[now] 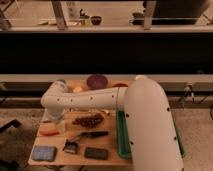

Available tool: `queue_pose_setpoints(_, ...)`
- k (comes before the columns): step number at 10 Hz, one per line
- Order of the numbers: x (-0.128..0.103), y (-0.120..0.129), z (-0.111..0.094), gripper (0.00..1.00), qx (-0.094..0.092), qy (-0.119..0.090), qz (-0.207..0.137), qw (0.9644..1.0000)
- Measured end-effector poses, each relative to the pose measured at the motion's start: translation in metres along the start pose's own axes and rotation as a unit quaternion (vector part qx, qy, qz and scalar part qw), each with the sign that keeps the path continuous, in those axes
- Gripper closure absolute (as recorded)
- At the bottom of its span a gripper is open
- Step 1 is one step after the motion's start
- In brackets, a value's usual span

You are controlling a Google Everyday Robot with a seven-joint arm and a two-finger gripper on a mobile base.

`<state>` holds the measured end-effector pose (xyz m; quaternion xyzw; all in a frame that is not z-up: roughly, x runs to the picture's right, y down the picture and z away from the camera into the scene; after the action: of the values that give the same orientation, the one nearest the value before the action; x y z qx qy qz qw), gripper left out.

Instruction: Wipe red bowl with towel

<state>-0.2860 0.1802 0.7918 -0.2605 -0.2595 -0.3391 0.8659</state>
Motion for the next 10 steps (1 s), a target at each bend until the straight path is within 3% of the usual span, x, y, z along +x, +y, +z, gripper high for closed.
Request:
queue_pose_setpoints(4,-0.005,-0.029,-0.008,0.20,0.011,0.008,-0.012,0.9998)
queue_pose_setpoints(7,0.004,-0.047,-0.001,0.20,0.040,0.006,-0.026,0.9988)
queue_pose_setpoints(10,0.013,-0.062,0.012,0.20,0.057,0.012,-0.037,0.9976)
